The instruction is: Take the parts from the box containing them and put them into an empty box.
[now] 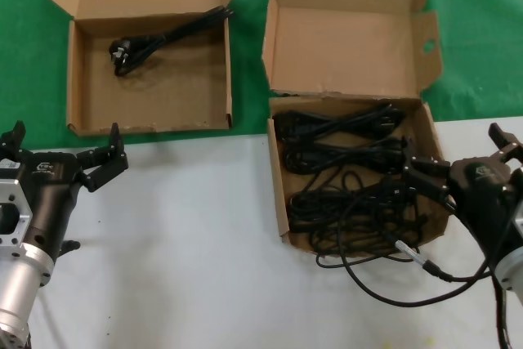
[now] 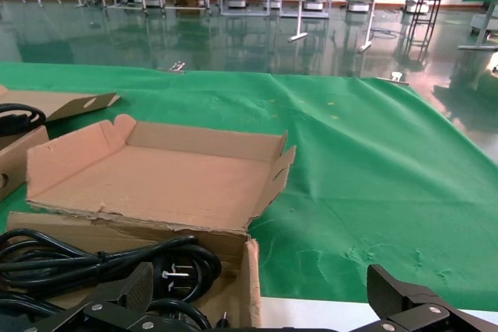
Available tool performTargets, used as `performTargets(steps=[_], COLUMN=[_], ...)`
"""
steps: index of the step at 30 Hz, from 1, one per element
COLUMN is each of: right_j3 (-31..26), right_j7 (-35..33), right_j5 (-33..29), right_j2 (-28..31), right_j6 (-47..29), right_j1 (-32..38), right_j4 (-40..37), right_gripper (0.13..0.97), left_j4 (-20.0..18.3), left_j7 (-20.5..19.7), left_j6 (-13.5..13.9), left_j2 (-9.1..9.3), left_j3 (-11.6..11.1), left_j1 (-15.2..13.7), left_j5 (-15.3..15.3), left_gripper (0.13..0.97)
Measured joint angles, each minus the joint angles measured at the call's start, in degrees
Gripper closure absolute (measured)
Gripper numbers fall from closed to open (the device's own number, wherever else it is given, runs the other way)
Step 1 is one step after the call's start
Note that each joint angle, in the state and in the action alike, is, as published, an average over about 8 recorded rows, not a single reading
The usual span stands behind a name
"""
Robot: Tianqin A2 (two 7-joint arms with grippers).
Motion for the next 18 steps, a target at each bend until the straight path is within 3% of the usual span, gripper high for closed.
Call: performTargets(steps=[18], right_j3=[0.0], right_j7=[0.0], right_j5=[0.0], right_j2=[0.0], right_j6=[0.0], right_j1=[0.0], right_j4=[0.0], right_gripper=[0.129], left_j4=[0.0], left_j7=[0.0], left_j6=[0.0], left_j2=[0.0], left_j3=[0.0], left_j1=[0.0], left_j5=[0.0], left_gripper=[0.132])
